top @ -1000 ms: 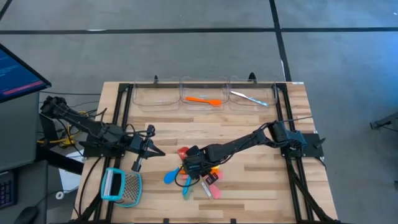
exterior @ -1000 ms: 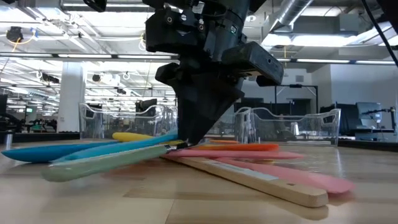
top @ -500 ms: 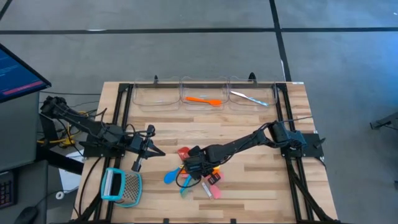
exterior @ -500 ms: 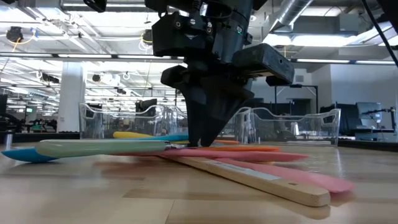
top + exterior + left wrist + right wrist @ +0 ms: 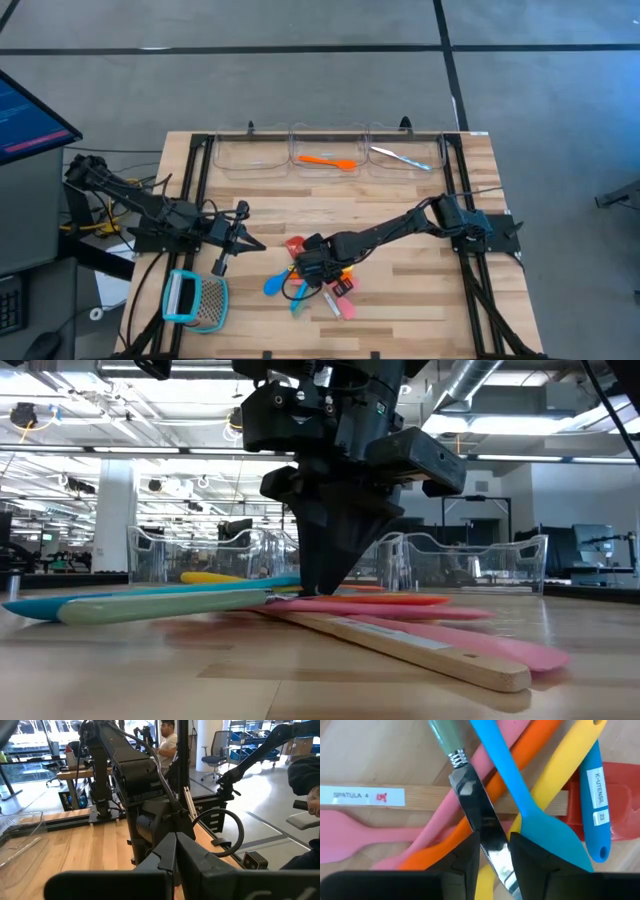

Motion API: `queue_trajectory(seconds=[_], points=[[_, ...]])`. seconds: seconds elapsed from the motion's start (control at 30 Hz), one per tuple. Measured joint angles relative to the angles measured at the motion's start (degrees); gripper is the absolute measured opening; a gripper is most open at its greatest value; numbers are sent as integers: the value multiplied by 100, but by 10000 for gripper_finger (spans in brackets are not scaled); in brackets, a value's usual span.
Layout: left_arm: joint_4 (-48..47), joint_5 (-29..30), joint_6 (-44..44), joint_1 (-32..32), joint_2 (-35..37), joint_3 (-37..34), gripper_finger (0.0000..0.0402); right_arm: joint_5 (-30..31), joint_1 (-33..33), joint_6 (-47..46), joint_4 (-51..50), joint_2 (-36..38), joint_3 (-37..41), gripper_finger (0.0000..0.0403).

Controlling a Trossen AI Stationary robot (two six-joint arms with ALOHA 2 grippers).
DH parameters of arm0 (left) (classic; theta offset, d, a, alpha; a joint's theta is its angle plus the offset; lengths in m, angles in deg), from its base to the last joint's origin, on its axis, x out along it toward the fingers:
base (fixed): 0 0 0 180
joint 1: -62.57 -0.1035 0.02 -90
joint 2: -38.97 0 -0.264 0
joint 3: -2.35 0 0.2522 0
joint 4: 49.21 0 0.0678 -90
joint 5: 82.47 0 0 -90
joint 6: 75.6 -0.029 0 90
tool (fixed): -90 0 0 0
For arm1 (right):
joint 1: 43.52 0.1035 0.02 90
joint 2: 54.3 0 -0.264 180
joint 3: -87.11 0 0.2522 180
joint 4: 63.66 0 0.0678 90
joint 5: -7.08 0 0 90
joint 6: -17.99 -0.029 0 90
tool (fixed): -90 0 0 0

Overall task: Pick & Place Kitchen Items
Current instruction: Put the green table knife into the right transparent bin

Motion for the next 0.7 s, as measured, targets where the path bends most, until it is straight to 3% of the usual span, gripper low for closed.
queue_trajectory(seconds=[0.23,0.53,0.7], points=[[0,0,0,0,0,0,3,5,52,-17,49,11,-2,118],[-2,0,0,2,0,0,3,3,72,29,119,13,-4,213],[-2,0,0,0,0,0,3,3,72,32,123,13,-4,208]])
